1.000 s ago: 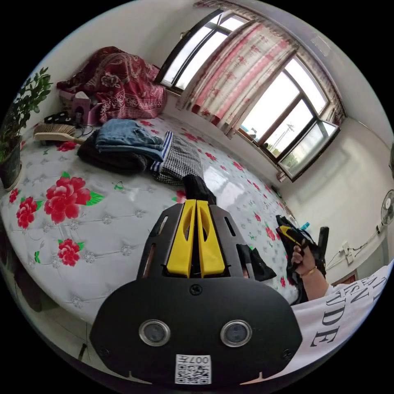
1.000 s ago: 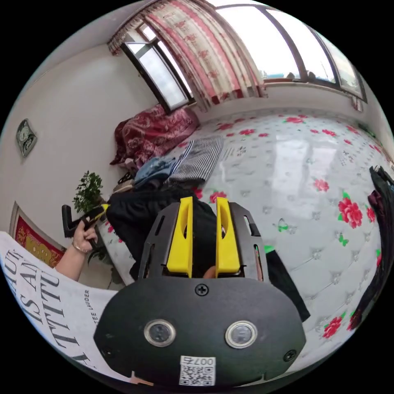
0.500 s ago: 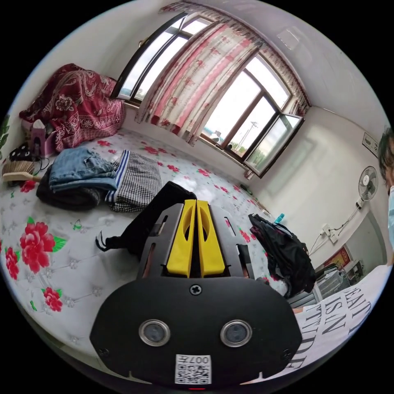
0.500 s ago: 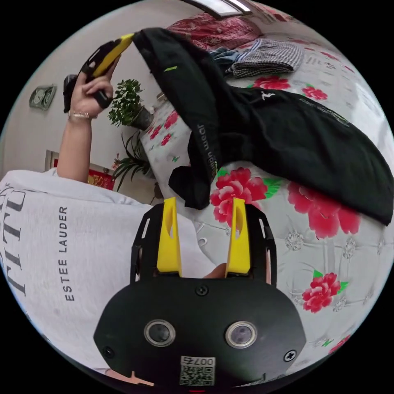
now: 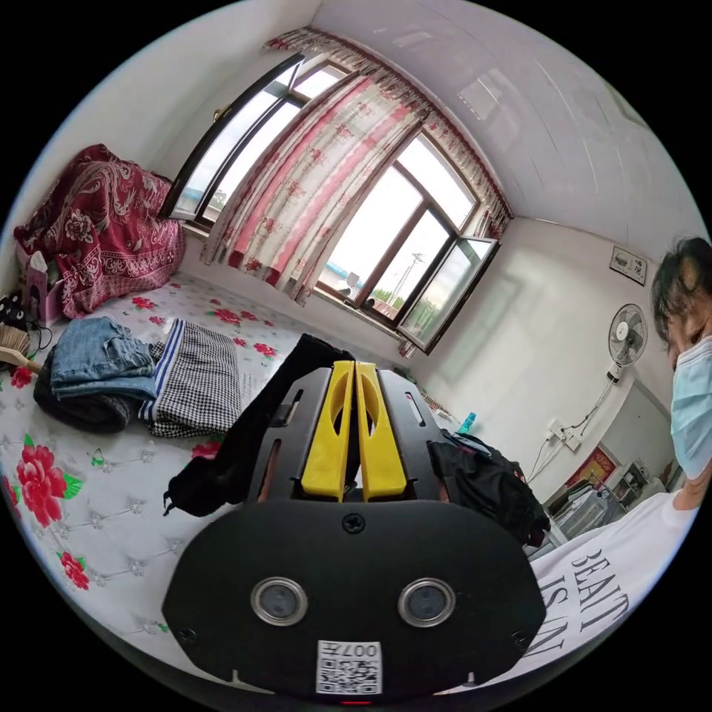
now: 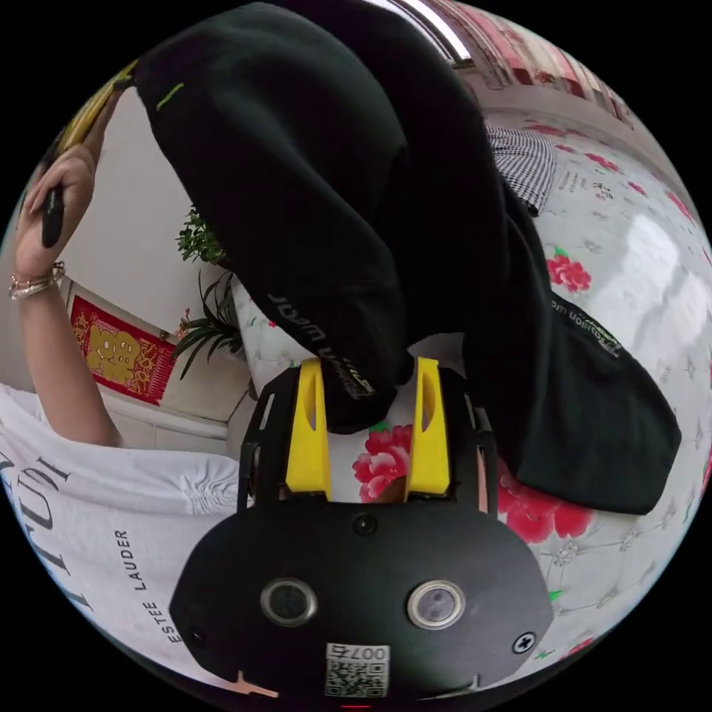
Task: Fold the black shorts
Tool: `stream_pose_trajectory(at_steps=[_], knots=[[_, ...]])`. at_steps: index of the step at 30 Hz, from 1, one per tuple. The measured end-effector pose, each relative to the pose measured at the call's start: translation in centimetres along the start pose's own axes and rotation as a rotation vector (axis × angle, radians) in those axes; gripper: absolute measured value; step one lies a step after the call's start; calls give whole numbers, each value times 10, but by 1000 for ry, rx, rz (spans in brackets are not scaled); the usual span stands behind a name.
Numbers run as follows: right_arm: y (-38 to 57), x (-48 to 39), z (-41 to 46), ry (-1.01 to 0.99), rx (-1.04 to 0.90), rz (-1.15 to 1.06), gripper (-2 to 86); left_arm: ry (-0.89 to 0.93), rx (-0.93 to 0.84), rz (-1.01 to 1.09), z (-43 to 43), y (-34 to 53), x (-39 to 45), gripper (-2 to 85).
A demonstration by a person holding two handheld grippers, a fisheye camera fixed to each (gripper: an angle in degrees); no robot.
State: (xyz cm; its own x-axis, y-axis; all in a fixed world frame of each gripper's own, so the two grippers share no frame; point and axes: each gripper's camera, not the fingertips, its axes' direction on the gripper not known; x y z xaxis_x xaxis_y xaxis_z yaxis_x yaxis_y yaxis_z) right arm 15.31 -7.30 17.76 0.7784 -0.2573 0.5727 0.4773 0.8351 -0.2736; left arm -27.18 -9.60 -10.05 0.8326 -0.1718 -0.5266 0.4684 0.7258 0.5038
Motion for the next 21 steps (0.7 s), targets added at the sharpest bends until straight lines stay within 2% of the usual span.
stream_pose_trajectory(at_steps=[5,8,10,13,17,20,21], knots=[[18,30,-33,108,27,59,33,-140,-44,-27,-4,-3,-19,-10],[38,38,-111,252,150,33,16,-264,-70,-22,-9,2,-36,-10],[57,21,-186,346,283,-52,8,-276,-107,-60,-7,5,-52,-10],[80,-22,-251,441,376,-166,3,-203,-151,-64,-1,10,-58,-10],[113,-64,-259,601,347,-200,5,-154,-241,109,-1,31,-33,-10],[151,-47,-212,624,254,-24,14,-67,-380,6,4,79,-53,-10],[169,-29,-184,550,195,113,19,-71,-461,-72,8,105,-65,-10]])
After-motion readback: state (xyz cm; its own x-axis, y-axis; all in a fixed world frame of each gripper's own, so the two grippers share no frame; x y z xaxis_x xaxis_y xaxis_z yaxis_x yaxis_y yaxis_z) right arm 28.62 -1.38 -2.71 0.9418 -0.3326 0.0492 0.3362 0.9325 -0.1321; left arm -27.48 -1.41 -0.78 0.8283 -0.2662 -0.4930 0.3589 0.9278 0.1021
